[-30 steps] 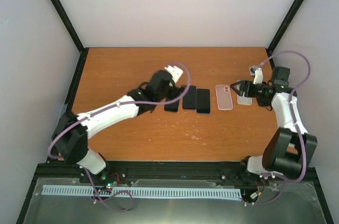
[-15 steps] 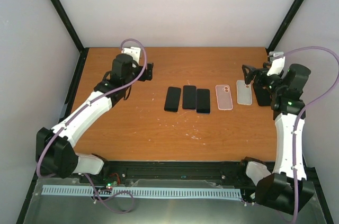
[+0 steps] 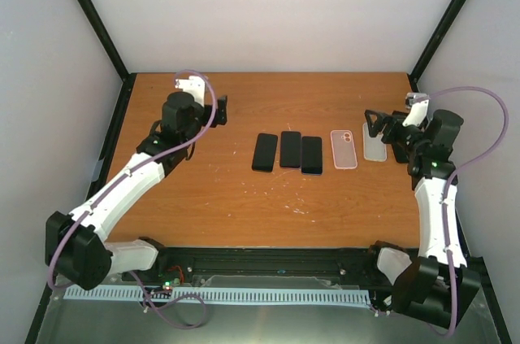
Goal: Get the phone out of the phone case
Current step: Reset both arms
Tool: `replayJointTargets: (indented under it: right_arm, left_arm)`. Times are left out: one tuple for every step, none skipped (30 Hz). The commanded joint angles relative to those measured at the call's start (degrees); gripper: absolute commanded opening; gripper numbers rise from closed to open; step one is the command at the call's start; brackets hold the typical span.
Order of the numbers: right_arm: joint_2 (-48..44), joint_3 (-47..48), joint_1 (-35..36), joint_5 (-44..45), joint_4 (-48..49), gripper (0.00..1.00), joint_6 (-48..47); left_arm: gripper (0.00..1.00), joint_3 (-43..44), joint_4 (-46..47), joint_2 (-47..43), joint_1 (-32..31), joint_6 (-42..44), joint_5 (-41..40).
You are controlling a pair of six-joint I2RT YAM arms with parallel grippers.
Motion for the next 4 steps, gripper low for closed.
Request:
replayJointTargets:
  right_arm:
    - [-1.79,-0.65,-0.25,-0.66,2.17,1.0,0.8]
    - [-1.89,-0.64,-0.24,-0.59,2.21,1.0,0.75]
    - [-2.0,-0.65,-0.23,-0.49,2.01,1.0,0.64]
    - [-2.13,-0.58,-0.2,-0.21,1.85,1.0,0.51]
  left_arm:
    - [0.99,0.39,1.87,-1.09,0.55,-0.29,-0.74]
    - [1.0,0.4,1.91,-0.98,0.54,-0.35,-0.71]
    - [0.99,0.36,1.93,-0.93,0.54,-0.39,-0.73]
    - [0.99,0.32,2.03,-0.85,0.54,-0.39,-0.69]
